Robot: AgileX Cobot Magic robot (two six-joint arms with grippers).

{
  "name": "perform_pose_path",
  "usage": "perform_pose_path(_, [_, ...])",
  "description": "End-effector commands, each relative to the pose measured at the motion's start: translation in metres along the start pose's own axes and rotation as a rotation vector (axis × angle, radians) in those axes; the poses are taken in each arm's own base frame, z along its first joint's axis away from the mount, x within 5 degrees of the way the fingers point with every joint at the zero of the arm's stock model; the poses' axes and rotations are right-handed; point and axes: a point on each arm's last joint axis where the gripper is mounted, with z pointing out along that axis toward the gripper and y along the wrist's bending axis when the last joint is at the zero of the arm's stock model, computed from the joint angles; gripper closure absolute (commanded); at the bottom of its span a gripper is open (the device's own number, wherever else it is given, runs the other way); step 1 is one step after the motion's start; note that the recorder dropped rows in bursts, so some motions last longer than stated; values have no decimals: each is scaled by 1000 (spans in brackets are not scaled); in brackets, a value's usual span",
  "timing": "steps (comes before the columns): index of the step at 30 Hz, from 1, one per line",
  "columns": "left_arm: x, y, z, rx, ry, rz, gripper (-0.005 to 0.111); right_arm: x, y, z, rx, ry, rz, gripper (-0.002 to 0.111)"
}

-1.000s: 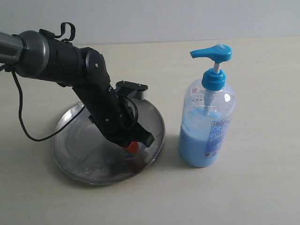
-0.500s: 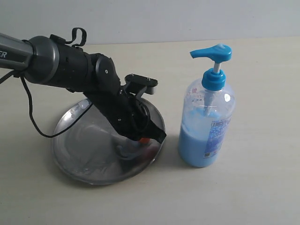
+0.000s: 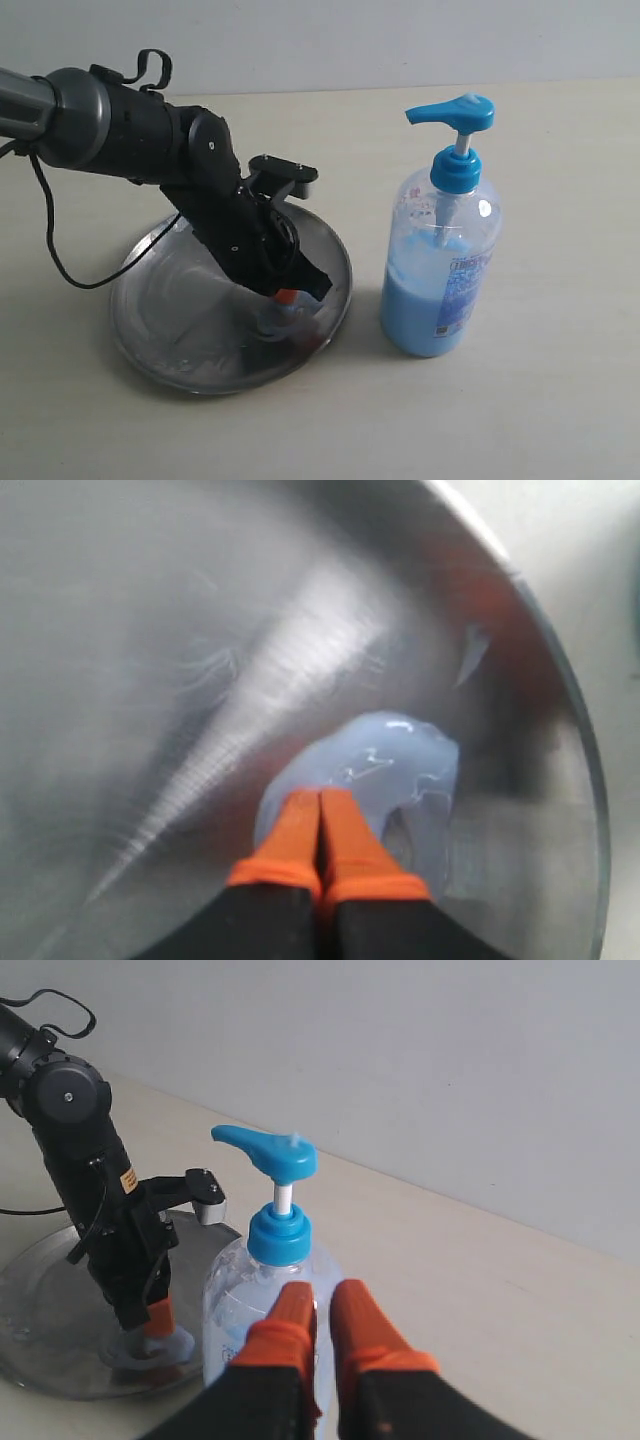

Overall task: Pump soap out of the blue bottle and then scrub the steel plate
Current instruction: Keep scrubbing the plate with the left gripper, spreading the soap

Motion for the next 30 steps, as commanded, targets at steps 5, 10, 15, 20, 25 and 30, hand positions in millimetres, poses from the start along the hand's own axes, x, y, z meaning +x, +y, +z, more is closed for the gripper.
perform_pose_path(5, [8,0,-2,47,86,-45,107,-1,1,0,-7,-17,-12,99])
perform_pose_path(10, [3,-4,-2,85,39,-81,107,-1,1,0,-7,-17,-12,99])
perform_pose_path(15, [-1,-3,-1,72,-14,-94,107,-1,1,0,-7,-17,-12,99])
perform_pose_path(20, [-5,-1,-1,56,-58,-95,107,-1,1,0,-9,-19,-12,99])
perform_pose_path(25, [-7,2,-2,24,-82,-65,107,-1,1,0,-9,-19,-12,99])
perform_pose_path(30, [-4,6,-1,-27,-49,-26,107,-1,1,0,-9,-19,-12,99])
